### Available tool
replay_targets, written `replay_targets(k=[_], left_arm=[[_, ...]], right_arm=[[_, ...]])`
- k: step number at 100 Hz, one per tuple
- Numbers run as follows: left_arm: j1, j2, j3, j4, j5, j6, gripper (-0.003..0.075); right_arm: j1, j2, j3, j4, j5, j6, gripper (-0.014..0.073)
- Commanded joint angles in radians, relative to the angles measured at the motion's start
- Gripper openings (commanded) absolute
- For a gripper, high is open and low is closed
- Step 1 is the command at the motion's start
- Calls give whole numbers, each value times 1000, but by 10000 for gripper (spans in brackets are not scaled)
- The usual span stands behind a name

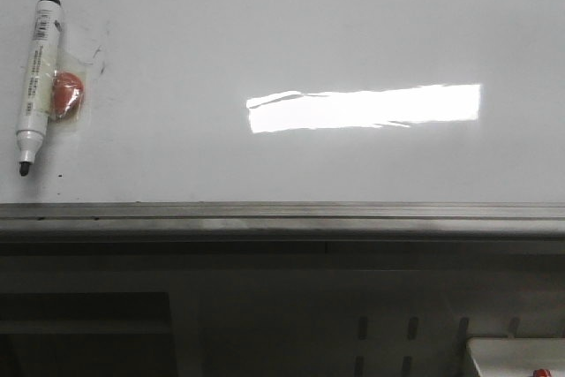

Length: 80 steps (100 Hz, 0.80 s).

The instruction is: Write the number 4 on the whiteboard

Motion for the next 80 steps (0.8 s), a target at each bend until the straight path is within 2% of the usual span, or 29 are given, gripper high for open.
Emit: replay_targets(k=[1,24,30,36,53,71,80], left_arm=[[-2,35,-14,-39,-72,-2,-20],[-2,194,-146,-43,10,-2,-20],[-2,237,-183,-43,29,-2,-20],[-2,283,-219,-43,34,-2,-20],[-2,371,-290,-17,28,0,-20],[-2,421,-331,35,26,1,-20],[-2,429,-333,46,21,1,-20]], right_arm=[[-4,-14,22,-13,-111,-6,-64],[-4,-14,22,-27,-168,-6,-64],[-4,-14,22,35,-247,14,-64],[-4,-14,18,51,-266,14,-64],[-4,-9,-27,53,-128,14,-64],[-3,92,-131,65,-73,14,-64],[-3,179,-219,65,55,14,-64]])
